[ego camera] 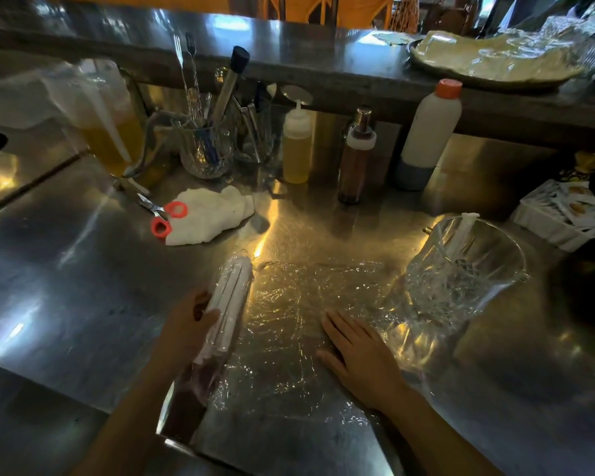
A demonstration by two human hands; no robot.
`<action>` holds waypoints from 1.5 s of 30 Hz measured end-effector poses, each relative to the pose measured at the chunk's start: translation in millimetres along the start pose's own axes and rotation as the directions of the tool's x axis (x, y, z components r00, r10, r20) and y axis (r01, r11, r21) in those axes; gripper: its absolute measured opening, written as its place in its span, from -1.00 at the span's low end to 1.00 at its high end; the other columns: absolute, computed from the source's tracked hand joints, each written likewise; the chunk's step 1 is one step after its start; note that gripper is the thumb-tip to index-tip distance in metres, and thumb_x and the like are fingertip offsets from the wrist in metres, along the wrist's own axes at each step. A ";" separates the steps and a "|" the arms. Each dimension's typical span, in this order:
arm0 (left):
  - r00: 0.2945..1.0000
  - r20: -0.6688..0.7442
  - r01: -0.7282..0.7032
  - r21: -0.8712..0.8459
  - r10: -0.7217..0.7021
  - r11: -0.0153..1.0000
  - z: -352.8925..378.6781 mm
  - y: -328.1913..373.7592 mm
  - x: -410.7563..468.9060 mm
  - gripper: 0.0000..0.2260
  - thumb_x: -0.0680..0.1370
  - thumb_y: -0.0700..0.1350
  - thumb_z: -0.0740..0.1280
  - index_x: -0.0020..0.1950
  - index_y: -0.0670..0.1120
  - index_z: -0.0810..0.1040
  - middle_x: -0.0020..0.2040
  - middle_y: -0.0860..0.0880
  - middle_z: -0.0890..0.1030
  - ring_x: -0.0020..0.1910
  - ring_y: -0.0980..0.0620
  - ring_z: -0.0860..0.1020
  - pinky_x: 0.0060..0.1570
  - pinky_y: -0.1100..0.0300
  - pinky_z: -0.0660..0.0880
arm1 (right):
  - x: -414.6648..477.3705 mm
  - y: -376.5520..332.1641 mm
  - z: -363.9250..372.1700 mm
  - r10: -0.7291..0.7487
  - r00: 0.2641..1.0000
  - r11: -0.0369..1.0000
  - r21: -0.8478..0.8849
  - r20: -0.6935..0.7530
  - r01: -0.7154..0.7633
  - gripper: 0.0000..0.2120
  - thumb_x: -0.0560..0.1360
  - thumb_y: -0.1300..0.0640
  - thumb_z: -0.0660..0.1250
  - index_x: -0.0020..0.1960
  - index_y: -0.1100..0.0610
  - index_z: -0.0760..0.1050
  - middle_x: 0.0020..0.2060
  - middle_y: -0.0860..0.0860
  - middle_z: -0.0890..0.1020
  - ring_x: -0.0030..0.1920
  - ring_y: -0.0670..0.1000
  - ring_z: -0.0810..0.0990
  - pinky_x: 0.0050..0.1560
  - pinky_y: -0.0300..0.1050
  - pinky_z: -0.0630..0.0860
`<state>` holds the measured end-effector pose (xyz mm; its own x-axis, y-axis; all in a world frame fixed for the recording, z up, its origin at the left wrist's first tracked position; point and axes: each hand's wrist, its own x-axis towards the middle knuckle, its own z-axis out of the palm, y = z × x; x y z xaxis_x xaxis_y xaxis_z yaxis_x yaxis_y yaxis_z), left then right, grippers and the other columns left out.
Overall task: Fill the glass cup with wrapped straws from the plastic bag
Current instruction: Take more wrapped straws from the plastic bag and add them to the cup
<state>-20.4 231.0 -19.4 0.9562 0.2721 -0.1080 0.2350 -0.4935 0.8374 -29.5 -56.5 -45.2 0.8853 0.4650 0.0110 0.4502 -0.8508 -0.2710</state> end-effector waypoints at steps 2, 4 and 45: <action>0.999 0.009 0.048 -0.018 -0.048 0.999 -5.4 -7.6 1.8 -0.66 0.49 -0.21 0.35 0.26 -0.13 0.43 0.07 -0.03 0.54 0.07 -0.08 0.52 0.11 0.00 0.46 | -1.6 6.9 1.2 -0.026 1.000 0.999 -0.036 0.011 0.026 -0.43 0.56 -0.22 -0.08 0.47 0.01 -0.10 0.48 -0.07 -0.01 0.49 -0.04 -0.08 0.41 -0.05 -0.28; 0.997 -0.018 0.074 -0.033 -0.075 0.997 -9.1 -11.8 3.9 -0.62 0.50 -0.22 0.33 0.31 -0.14 0.38 0.14 -0.10 0.54 0.13 -0.12 0.52 0.17 -0.11 0.46 | -3.5 8.4 -0.7 -0.039 0.999 0.999 -0.035 -0.011 0.039 -0.44 0.56 -0.20 -0.05 0.47 0.04 0.02 0.47 -0.04 0.09 0.49 0.01 0.04 0.41 0.04 -0.20; 0.881 0.339 -0.459 0.442 0.330 0.771 9.7 19.4 -66.4 -0.77 0.52 0.01 0.18 0.09 0.05 0.55 0.00 0.05 0.65 -0.07 0.09 0.56 -0.11 0.30 0.38 | 94.0 -1.2 -23.2 0.012 0.995 0.996 -0.085 0.098 -0.004 -0.58 0.58 -0.01 0.05 0.39 0.14 0.24 0.42 0.06 0.32 0.40 0.07 0.27 0.34 0.05 0.18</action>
<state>-77.7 195.4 -1.1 0.9792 -0.2030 -0.0002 -0.1803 -0.8703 0.4583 55.9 -17.5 -21.6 0.8750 0.4763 -0.0865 0.4551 -0.8704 -0.1878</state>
